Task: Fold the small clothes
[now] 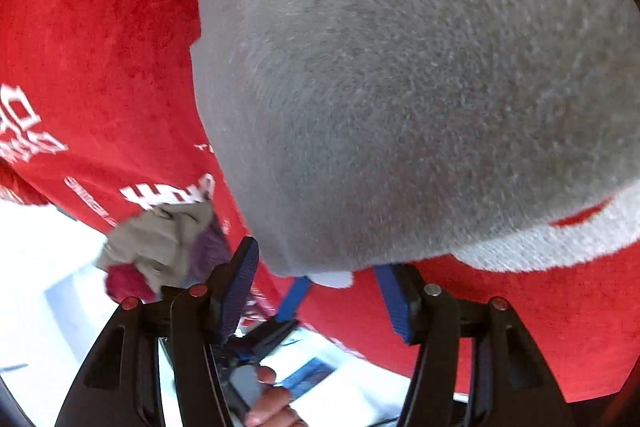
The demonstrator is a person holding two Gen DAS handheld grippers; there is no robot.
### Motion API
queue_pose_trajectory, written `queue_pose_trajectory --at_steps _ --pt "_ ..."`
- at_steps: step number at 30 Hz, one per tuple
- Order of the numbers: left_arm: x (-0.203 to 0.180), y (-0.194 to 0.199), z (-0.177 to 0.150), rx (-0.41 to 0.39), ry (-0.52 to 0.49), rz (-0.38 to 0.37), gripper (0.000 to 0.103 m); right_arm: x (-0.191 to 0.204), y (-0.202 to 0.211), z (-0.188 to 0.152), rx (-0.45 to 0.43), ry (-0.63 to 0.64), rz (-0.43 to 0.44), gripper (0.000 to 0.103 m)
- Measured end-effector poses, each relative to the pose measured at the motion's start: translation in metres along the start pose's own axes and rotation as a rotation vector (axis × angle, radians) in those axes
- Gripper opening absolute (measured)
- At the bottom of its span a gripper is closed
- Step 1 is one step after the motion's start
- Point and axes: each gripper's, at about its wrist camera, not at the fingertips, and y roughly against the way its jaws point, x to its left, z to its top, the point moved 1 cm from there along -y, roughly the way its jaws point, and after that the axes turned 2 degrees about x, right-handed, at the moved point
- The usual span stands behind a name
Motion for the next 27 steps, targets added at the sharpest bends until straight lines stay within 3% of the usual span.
queue_pose_trajectory --at_steps 1,2,3,6,8,10,14,21,26,27 --pt "-0.002 -0.002 0.001 -0.006 0.001 -0.004 0.103 -0.001 -0.001 0.002 0.004 -0.010 0.018 0.024" --pt "-0.005 -0.004 0.003 -0.012 -0.003 -0.006 0.103 -0.002 -0.002 0.004 0.008 -0.016 0.025 0.014" --pt "-0.008 -0.005 0.003 -0.013 -0.007 -0.010 0.103 -0.003 -0.002 0.006 0.011 -0.018 0.032 0.010" --pt "-0.014 -0.010 0.002 -0.004 -0.002 -0.057 0.103 0.004 0.003 0.008 0.015 0.002 0.100 0.010" --pt "-0.017 -0.016 0.004 0.010 0.042 -0.146 0.103 0.014 0.009 0.007 0.024 0.036 0.127 0.010" --pt "-0.022 -0.017 0.009 -0.017 0.076 -0.180 0.103 0.017 0.011 0.007 0.034 0.052 0.129 0.010" --pt "-0.040 -0.019 0.025 -0.108 0.026 -0.059 0.103 0.022 0.013 0.009 0.058 0.083 0.097 0.010" --pt "-0.058 -0.023 0.035 -0.163 -0.100 0.108 0.102 0.024 0.010 0.010 0.126 0.182 -0.018 0.010" --pt "-0.058 -0.032 0.030 -0.132 -0.118 0.137 0.102 0.035 0.016 0.010 0.157 0.281 -0.161 0.019" --pt "-0.056 -0.034 0.029 -0.123 -0.113 0.144 0.102 0.038 0.017 0.009 0.164 0.305 -0.199 0.029"
